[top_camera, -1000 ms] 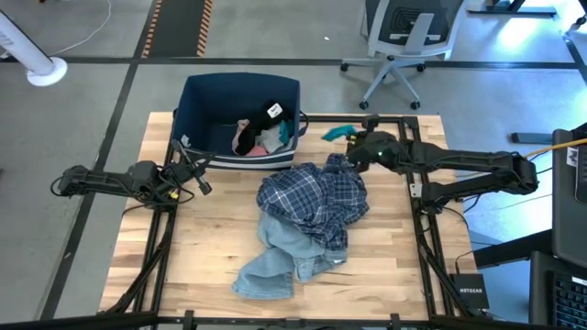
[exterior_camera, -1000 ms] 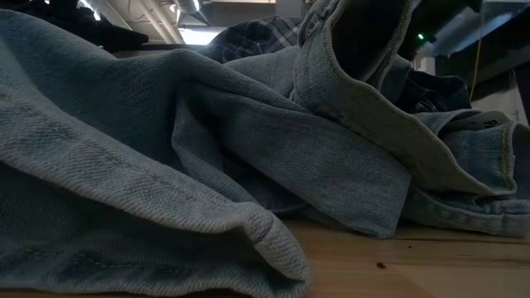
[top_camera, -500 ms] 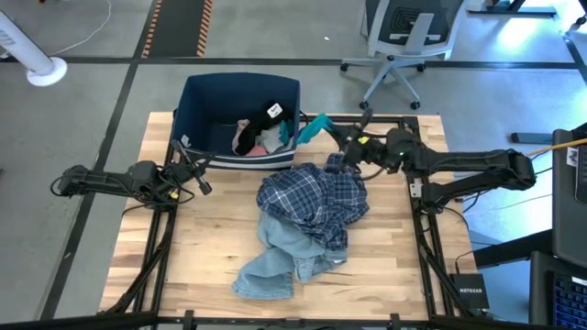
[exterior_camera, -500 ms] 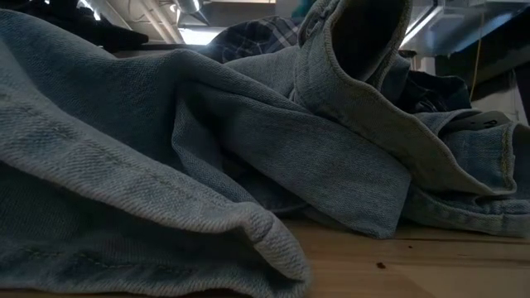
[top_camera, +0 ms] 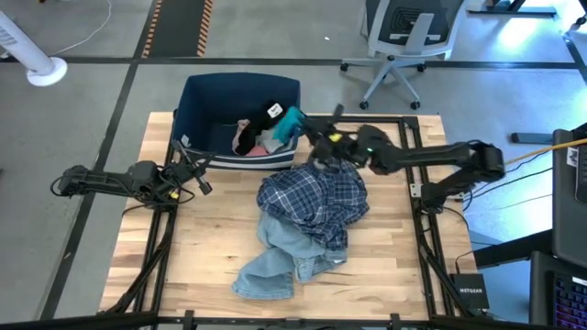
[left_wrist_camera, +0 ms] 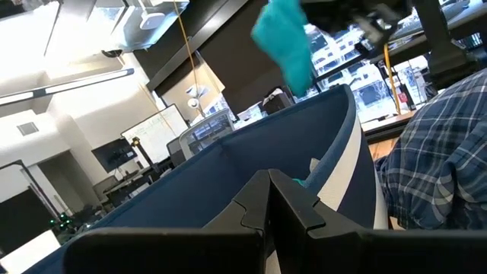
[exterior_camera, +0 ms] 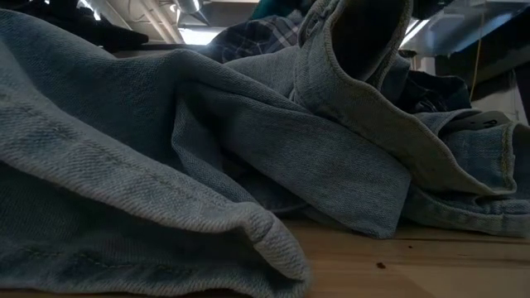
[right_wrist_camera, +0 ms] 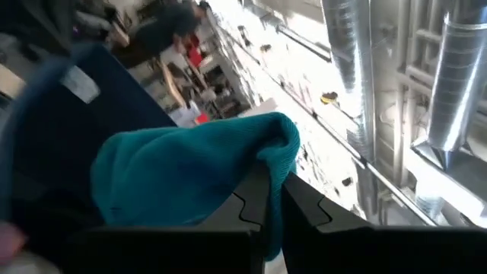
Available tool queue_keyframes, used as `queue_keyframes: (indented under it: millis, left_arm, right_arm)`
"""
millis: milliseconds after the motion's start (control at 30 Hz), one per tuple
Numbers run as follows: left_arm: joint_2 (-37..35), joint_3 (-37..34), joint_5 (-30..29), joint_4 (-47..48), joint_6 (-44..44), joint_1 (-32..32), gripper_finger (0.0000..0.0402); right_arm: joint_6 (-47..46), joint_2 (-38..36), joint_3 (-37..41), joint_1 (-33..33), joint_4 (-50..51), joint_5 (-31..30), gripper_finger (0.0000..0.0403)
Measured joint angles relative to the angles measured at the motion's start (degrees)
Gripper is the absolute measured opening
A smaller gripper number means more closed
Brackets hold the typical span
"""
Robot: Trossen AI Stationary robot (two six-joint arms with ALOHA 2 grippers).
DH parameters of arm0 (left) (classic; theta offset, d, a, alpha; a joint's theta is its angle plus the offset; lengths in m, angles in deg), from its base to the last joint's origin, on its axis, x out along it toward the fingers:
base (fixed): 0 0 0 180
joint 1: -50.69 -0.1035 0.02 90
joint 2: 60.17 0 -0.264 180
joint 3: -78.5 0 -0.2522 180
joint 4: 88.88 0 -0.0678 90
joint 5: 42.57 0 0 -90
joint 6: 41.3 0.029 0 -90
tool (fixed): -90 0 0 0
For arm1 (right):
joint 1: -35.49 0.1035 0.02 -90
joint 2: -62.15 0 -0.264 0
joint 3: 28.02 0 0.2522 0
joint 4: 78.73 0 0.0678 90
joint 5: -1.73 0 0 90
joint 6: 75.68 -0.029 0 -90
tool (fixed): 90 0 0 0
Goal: Sort clothes
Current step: Put the blue sock into the blue laundry bin, then put the blue shirt into the blue laundry bin
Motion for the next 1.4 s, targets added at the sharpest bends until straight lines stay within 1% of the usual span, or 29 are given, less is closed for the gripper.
queue_keyframes:
  millis: [133, 300, 367, 467, 600, 733, 833, 1000, 1133, 1200, 1300, 1400]
  left_arm:
    - [0.00, 0.00, -0.02, -0.07, 0.02, -0.01, 0.0001]
    - [0.00, 0.00, -0.01, -0.01, 0.00, 0.00, 0.0001]
    - [0.00, 0.00, 0.00, 0.02, 0.00, 0.03, 0.0001]
    - [0.00, 0.00, 0.00, 0.02, 0.00, 0.01, 0.0001]
    - [0.00, 0.00, -0.02, 0.00, 0.01, -0.01, 0.0001]
    - [0.00, 0.00, -0.02, 0.02, 0.00, -0.01, 0.0001]
    - [0.00, 0.00, -0.02, 0.02, 0.00, -0.01, 0.0001]
    - [0.00, 0.00, -0.02, 0.02, 0.01, -0.01, 0.0001]
    - [0.00, 0.00, -0.02, 0.02, 0.00, -0.01, 0.0001]
    - [0.00, 0.00, -0.02, 0.02, 0.01, -0.01, 0.0001]
    - [0.00, 0.00, -0.02, 0.02, 0.02, -0.01, 0.0001]
    - [0.00, 0.00, -0.02, 0.00, 0.02, -0.01, 0.0001]
  right_arm:
    - [-0.05, 6.37, -8.50, -1.39, 5.76, -0.12, 0.0026]
    - [-0.50, 12.45, -19.36, -1.99, 18.47, -2.29, 0.0027]
    - [-0.52, 14.30, -23.34, -2.06, 23.62, -2.63, 0.0034]
    - [-0.47, 16.05, -29.00, -1.89, 33.47, -2.62, 0.0067]
    - [-0.09, 16.36, -35.89, -1.91, 50.48, -3.21, 0.0125]
    - [1.22, 16.35, -42.84, -1.93, 67.33, -3.40, 0.0168]
    - [1.12, 16.22, -47.72, -1.86, 77.78, -3.58, 0.0182]
    - [-2.70, 16.17, -53.75, 0.16, 93.09, -4.22, 0.0186]
    - [-6.32, 16.00, -55.07, 2.92, 104.15, -4.24, 0.0186]
    - [-7.77, 16.06, -54.23, 4.09, 109.69, -5.49, 0.0186]
    - [-11.69, 15.87, -50.35, 4.89, 114.37, -8.93, 0.0186]
    - [-15.40, 14.21, -43.26, 4.90, 115.92, -9.59, 0.0186]
